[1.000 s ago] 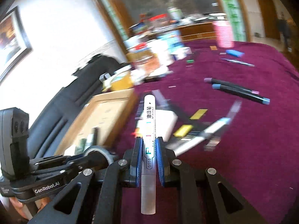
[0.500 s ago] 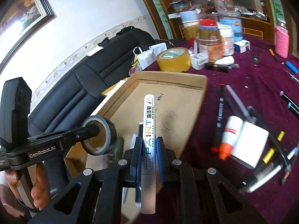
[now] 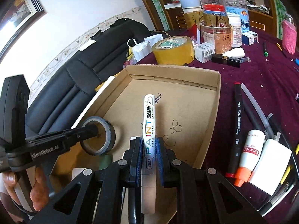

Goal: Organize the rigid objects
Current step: 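Carry the PAINT marker and tape roll over the cardboard tray with both tools, then open both tools to drop the marker and tape roll into the tray, then move both tools back over the table toward the black markers, then grasp two black markers with the right tool while the left tool grasps a thick black marker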

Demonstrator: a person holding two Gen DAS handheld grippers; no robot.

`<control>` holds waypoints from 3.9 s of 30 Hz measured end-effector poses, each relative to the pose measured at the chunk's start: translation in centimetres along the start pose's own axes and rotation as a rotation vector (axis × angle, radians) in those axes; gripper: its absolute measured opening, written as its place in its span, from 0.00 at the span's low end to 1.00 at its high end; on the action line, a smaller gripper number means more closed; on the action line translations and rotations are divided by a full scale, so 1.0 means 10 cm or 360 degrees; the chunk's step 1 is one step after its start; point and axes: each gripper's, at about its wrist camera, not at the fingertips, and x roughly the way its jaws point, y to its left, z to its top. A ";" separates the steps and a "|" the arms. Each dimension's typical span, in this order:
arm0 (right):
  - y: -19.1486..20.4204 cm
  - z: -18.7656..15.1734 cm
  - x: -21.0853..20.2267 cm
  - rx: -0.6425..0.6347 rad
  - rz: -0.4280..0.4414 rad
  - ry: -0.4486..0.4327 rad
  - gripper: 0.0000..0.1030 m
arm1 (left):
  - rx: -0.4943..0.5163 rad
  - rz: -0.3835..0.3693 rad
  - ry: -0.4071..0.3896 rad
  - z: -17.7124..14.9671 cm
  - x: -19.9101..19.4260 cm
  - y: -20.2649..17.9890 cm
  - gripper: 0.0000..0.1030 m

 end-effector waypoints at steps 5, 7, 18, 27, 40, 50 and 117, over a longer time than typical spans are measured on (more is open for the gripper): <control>0.03 -0.02 0.03 -0.0038 -0.0091 -0.0010 0.16 | -0.0020 -0.0024 0.0078 0.07 0.16 -0.04 0.14; 0.02 -0.03 0.05 -0.0033 -0.0089 -0.0001 0.16 | -0.0026 -0.0011 0.0092 0.08 0.20 -0.04 0.14; 0.10 -0.06 0.08 -0.0104 -0.0189 0.0007 0.16 | 0.0029 0.0061 0.0082 0.07 0.24 -0.12 0.14; 0.14 -0.07 0.12 -0.0174 -0.0247 0.0013 0.17 | 0.0055 0.0140 -0.0058 0.04 0.09 -0.14 0.52; -0.07 -0.10 -0.30 0.0019 0.0006 -0.0195 0.32 | 0.0121 0.0185 -0.0409 -0.34 -0.59 -0.60 0.67; -0.65 -0.64 -1.08 0.0258 -0.0126 -0.0201 0.40 | 0.0241 0.0047 -0.0317 -0.76 -0.42 -1.21 0.68; -2.94 -0.04 -1.35 0.0233 -0.0628 0.0018 0.37 | 0.0520 -0.0125 0.0150 -0.27 0.61 -3.29 0.56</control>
